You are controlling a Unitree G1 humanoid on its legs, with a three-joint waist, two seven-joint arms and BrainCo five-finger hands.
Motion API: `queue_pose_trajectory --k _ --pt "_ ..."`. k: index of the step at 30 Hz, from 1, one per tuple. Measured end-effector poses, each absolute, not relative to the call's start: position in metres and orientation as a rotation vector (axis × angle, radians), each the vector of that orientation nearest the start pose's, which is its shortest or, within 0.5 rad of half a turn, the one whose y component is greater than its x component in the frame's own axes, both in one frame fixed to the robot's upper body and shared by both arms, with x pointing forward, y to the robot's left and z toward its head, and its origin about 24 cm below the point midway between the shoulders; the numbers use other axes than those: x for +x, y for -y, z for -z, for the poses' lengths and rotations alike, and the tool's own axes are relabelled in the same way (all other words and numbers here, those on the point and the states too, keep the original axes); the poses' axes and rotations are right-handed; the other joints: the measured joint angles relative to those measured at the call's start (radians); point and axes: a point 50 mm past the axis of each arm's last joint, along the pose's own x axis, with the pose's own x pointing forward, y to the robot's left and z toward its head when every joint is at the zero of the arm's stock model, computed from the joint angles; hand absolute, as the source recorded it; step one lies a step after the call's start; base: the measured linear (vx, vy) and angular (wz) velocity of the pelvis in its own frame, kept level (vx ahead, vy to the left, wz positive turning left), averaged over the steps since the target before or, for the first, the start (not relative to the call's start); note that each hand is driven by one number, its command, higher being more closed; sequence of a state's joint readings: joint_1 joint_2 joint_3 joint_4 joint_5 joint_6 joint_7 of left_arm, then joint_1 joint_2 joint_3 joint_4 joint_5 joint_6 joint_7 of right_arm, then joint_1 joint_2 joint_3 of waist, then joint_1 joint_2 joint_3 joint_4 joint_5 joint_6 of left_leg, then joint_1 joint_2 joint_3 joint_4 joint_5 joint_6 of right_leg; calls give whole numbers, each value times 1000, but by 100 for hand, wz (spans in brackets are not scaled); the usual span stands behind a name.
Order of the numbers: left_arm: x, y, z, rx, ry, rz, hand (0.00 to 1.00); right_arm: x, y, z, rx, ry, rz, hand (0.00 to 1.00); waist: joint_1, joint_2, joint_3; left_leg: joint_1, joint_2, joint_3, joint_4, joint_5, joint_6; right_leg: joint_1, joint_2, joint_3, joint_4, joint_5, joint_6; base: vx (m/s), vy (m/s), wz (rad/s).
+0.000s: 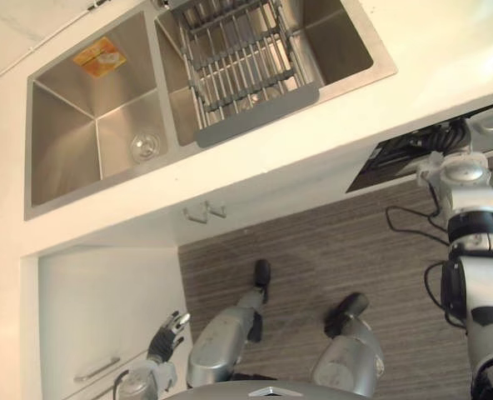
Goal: Walk over to the sink, pick up the cup, carry it to the dishwasher, place the cup inside the dishwasher, then close the dishwasher door
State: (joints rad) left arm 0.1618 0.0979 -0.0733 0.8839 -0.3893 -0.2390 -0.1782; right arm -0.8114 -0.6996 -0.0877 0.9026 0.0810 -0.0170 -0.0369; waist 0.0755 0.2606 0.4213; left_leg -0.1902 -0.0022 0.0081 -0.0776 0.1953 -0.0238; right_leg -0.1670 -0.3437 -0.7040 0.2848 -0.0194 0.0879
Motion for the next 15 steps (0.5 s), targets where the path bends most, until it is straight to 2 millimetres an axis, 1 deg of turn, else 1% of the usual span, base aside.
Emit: queue_pose_trajectory --k 1,2,3,4,5,6,7,8,10,11,13,14,15 --pt "115 -180 139 -285 -770 -71 0 355 332 -152 -343 -2 386 0 -3 -30 -4 4 12 8 0 -3 -7 11 19 -1 -24 9 -2 2 -122 -14" --pt "114 -181 140 -283 -775 -75 0 346 327 -120 -257 -58 367 0 -2 -65 -15 9 21 21 0 -5 -10 23 34 -1 -46 15 -3 10 -116 -11" --pt "114 -181 140 -283 -776 -78 0 340 325 -103 -216 -90 357 0 -2 -82 -20 14 24 22 0 -8 -15 32 40 -2 -57 19 -4 18 -97 -8" --pt "112 -182 141 -285 -783 -85 0 325 317 -66 -155 -167 327 0 -3 -115 -34 24 27 24 0 -13 -20 49 51 -2 -78 24 -2 21 -67 -6" --pt "111 -186 142 -285 -785 -102 0 316 311 -46 -137 -212 306 0 -3 -131 -42 30 29 25 0 -17 -26 58 57 -2 -91 27 -2 22 -68 -7" --pt "110 -192 142 -275 -793 -129 0 295 301 -11 -95 -293 268 0 -6 -158 -60 38 31 29 0 -28 -33 72 65 -2 -112 30 1 21 -53 -7" --pt "108 -196 143 -269 -800 -159 0 275 290 18 -35 -366 245 0 -14 -179 -75 42 32 32 0 -33 -28 80 72 -2 -129 38 3 19 -46 -6" --pt "108 -199 143 -271 -804 -178 0 263 285 32 17 -400 244 0 -18 -187 -80 45 32 35 0 -35 -26 85 74 -2 -135 40 6 11 -35 -9" --pt "106 -204 145 -277 -824 -217 0 219 273 77 208 -514 302 0 -22 -211 -97 66 30 51 0 -49 -16 105 80 9 -158 45 12 -1 -19 -16" --pt "104 -206 145 -281 -826 -231 0 207 270 87 235 -548 315 0 -25 -218 -103 71 30 54 0 -52 -17 111 81 11 -162 45 12 3 -23 -14" --pt "103 -214 145 -287 -823 -271 0 164 251 120 303 -678 343 0 -27 -248 -124 91 31 56 -3 -60 -15 136 88 10 -173 43 12 4 -39 -4" --pt "103 -216 145 -286 -822 -282 0 148 240 131 328 -734 345 0 -27 -267 -142 92 33 57 -6 -65 -14 141 88 10 -174 39 13 -12 -37 -2" --pt "103 -217 145 -283 -822 -282 0 142 235 135 332 -757 340 0 -27 -275 -147 97 33 57 -6 -70 -9 147 88 9 -173 37 14 5 -38 -1"
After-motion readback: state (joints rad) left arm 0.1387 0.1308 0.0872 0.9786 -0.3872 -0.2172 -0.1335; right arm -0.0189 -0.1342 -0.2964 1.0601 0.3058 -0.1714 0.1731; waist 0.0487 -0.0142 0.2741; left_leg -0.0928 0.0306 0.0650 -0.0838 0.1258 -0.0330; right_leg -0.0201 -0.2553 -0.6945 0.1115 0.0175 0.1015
